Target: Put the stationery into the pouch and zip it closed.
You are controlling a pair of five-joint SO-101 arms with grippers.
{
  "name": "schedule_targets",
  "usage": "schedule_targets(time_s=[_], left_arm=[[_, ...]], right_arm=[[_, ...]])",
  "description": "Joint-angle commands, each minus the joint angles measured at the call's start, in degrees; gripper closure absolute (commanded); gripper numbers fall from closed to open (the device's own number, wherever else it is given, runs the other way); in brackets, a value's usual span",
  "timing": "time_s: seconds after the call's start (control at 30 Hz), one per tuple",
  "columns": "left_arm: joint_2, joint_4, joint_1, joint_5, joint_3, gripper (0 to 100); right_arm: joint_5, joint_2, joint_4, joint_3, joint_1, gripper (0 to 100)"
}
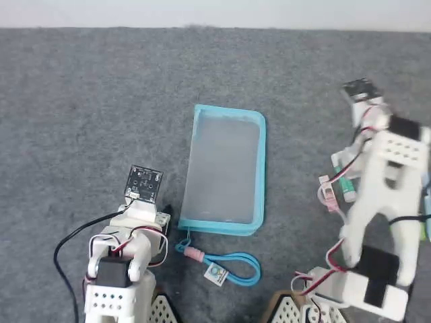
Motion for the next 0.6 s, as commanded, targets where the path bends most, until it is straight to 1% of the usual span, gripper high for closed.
schedule_targets(time_s=[0.0,0.17,0.4,0.57], left_arm=[[0.09,0.35,-0.26,-0.35,-0.31,86],[0.09,0.35,-0.26,-0.35,-0.31,86],[0.09,0.35,-0.26,-0.35,-0.31,86],[0.09,0.35,-0.26,-0.35,-0.31,86]], right_arm=[[-3.69,-3.03,-5.41,2.81,-3.82,87.6],[-5.36,4.7,-9.1,-0.09,-3.12,87.2],[-5.19,20.26,-9.19,-8.97,0.48,87.3],[-5.1,26.24,-10.24,-10.64,0.75,87.6]])
